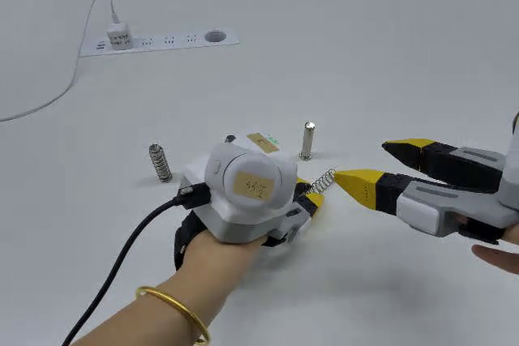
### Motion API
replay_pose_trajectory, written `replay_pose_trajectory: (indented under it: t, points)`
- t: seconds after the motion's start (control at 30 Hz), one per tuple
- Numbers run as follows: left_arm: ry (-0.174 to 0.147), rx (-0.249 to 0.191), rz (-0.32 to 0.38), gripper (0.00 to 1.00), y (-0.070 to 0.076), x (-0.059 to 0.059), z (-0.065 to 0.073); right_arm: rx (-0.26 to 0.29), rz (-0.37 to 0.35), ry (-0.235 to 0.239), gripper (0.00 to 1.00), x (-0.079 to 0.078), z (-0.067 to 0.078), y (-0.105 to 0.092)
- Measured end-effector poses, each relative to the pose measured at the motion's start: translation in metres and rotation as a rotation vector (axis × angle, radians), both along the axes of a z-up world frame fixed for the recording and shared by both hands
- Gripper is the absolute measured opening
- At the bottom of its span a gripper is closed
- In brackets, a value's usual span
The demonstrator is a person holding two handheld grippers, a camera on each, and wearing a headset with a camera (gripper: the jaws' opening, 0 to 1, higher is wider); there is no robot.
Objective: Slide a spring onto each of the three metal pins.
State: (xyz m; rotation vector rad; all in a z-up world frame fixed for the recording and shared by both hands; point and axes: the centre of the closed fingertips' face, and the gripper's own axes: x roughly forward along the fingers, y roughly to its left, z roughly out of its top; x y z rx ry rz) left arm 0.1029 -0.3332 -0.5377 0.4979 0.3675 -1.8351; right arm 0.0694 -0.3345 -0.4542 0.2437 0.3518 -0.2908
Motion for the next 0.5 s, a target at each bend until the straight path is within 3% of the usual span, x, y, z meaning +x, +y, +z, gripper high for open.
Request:
replay_pose_trajectory:
  t: [0.13, 0.23, 0.5]
  points:
    - [0.003, 0.004, -0.021, 0.1, 0.004, -0.004, 0.001, 0.007, -0.007, -0.006, 0.48, 0.0, 0.0, -0.001]
    - [-0.027, -0.007, -0.04, 0.1, 0.007, -0.005, 0.005, 0.011, -0.008, -0.007, 0.48, 0.0, 0.0, -0.001]
    - [-0.006, -0.052, -0.029, 0.1, 0.014, -0.002, 0.025, 0.061, -0.025, -0.044, 0.47, 0.001, 0.005, -0.002]
